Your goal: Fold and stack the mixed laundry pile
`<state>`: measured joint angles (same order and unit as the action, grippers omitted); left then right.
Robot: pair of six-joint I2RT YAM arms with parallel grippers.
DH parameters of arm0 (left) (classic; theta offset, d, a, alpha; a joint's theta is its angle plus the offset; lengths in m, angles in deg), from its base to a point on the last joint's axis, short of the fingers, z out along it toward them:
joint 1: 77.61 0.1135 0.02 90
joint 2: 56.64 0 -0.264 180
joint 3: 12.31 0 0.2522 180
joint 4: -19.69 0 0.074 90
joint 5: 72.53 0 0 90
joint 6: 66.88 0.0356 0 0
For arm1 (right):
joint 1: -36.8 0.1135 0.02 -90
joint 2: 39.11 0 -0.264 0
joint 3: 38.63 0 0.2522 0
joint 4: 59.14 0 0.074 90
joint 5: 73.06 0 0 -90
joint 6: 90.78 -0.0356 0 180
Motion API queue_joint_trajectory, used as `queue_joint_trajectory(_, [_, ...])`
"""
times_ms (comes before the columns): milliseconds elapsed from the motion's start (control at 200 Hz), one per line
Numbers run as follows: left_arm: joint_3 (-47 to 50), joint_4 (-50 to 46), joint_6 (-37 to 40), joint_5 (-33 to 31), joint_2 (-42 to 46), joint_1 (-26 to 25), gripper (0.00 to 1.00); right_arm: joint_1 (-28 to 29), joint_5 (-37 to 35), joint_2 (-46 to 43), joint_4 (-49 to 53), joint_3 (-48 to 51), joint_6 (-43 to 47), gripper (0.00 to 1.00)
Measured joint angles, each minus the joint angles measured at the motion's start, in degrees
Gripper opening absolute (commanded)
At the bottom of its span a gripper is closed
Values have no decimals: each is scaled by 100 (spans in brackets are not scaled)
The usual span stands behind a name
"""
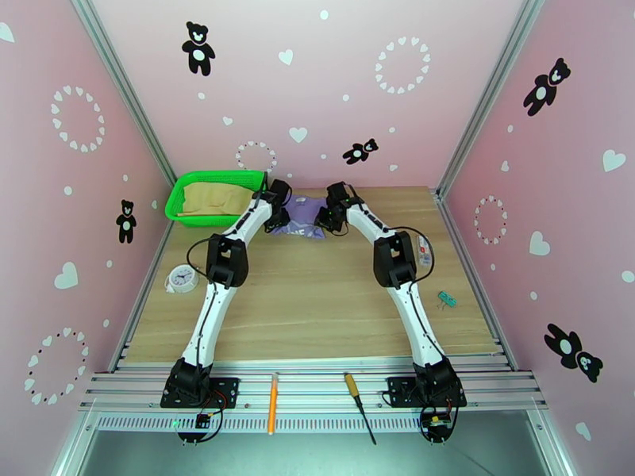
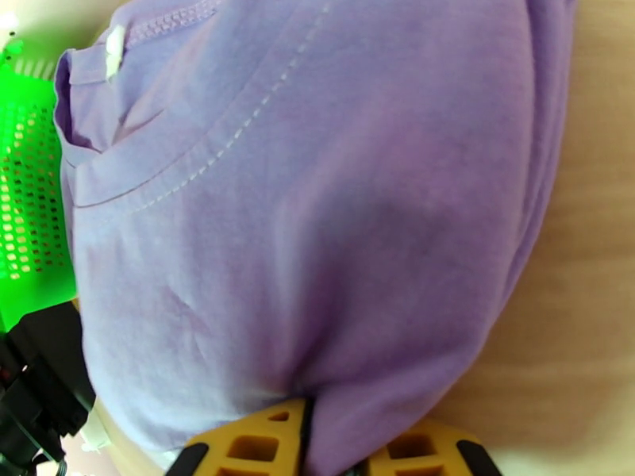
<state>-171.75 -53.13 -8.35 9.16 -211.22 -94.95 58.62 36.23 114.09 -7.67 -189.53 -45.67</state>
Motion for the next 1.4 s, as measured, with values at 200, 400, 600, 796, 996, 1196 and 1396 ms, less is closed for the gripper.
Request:
queue_joint_trajectory(200, [-13, 42, -2, 382, -7, 214, 38, -81, 186, 243, -7, -382, -125, 26])
queue_joint_trajectory(400, [-20, 111, -9, 645, -4, 245, 51, -105, 317, 313, -107, -516, -229, 46])
queue_joint_trajectory(600, [-26, 267, 24, 964, 35, 258, 75, -164, 358, 315, -310, -562, -173, 66])
queue_joint_trajectory(796, [-50, 275, 96, 1010, 179, 258, 89, -258, 70, 199, -293, -520, 81, 80])
queue_joint_trajectory(996, [-221, 254, 175, 1043, 728, 251, 89, -577, -540, -490, -11, 361, 350, 85])
queue_joint_trajectory(1196, [-146, 315, 413, 1051, 1836, 131, 80, -758, -1088, -2144, 24, 2146, 656, 86])
queue_joint_trajectory(1396, [-245, 203, 654, 739, 2514, 205, 79, -667, -1071, -3823, -229, 3687, 929, 86])
